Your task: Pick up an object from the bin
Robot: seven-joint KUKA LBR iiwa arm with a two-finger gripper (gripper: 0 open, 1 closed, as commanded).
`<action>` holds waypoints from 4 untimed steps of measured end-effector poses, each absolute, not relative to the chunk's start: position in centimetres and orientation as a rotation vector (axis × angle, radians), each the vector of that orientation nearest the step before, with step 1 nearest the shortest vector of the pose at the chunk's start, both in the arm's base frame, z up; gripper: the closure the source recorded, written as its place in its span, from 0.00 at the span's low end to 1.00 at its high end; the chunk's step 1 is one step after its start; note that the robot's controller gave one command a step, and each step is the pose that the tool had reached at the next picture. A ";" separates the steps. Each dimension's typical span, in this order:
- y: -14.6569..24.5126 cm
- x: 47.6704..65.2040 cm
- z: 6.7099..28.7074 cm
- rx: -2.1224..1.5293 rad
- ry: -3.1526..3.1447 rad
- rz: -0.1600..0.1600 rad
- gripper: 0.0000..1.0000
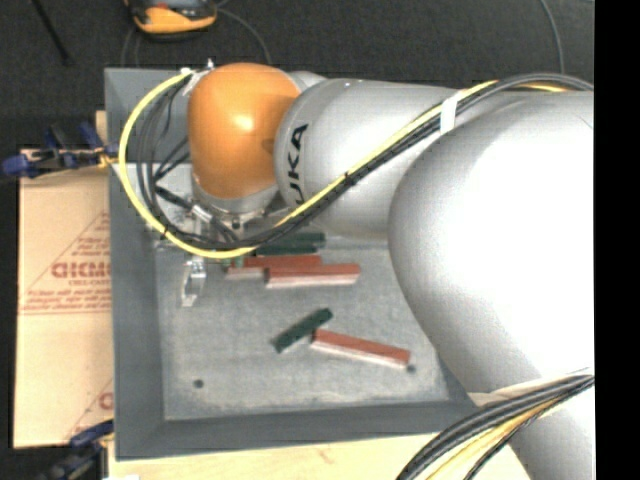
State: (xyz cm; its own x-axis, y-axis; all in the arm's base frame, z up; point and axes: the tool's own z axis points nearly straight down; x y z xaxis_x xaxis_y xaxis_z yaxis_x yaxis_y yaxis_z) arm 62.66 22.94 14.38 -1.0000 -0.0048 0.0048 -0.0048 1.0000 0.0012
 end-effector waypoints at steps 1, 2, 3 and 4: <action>22.9 62.9 14.9 0.001 -3.145 -0.005 0.00; 16.7 63.0 10.8 0.178 -3.142 0.000 0.00; 11.8 63.5 10.1 0.067 -3.144 -0.001 0.00; 11.0 65.3 10.1 0.396 -3.124 0.001 0.00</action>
Offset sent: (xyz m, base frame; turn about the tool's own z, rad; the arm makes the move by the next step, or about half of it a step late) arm 0.0034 -0.1167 -0.0738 -0.2034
